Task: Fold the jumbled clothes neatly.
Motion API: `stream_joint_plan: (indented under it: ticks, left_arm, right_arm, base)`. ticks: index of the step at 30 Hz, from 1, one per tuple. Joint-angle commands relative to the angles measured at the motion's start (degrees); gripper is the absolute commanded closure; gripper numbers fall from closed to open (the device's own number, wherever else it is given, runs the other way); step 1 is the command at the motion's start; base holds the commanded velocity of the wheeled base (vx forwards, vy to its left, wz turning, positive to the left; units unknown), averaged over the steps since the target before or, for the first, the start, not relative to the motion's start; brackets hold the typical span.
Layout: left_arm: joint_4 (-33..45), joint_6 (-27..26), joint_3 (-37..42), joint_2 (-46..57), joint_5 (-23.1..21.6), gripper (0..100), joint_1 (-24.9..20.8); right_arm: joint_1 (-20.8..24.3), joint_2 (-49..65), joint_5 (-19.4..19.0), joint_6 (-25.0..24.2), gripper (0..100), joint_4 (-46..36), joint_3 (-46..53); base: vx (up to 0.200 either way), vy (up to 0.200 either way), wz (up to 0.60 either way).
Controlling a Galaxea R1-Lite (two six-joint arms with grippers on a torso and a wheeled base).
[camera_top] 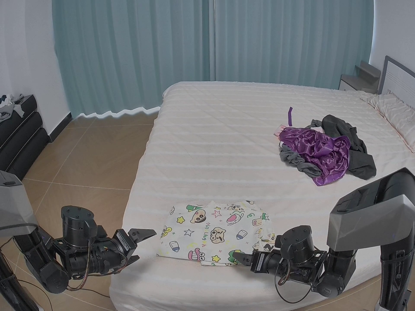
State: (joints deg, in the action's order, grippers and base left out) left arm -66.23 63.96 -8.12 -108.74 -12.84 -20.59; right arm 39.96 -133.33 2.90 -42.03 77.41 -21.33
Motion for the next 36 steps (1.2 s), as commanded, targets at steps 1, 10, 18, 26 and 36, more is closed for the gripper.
stream_joint_plan:
  ticks: [1,10,18,26,36]
  left_arm:
    - [-0.04,0.02,0.12,-0.86,0.0,0,-0.06]
    - [-0.13,0.02,0.12,-0.86,0.0,0,0.02]
    - [-0.13,0.02,0.21,-0.86,0.09,0,0.02]
    - [-0.13,0.02,0.21,-0.95,0.09,0,0.02]
    - [-0.13,0.02,0.21,-0.95,0.09,0,0.02]
  right_arm:
    - [0.12,-0.44,0.0,-0.07,0,0.02,-0.55]
    - [-0.15,-1.94,0.17,0.02,100,-2.53,-2.92]
    - [-1.99,0.0,0.53,0.2,100,-2.79,-0.29]
    - [-3.05,3.25,0.53,1.08,100,-2.88,3.76]
    - [-4.1,2.37,0.53,2.75,0,-2.88,4.72]
  base:
    - [0.0,0.0,0.0]
    - [0.0,0.0,0.0]
    - [0.0,0.0,0.0]
    - [0.0,0.0,0.0]
    - [0.0,0.0,0.0]
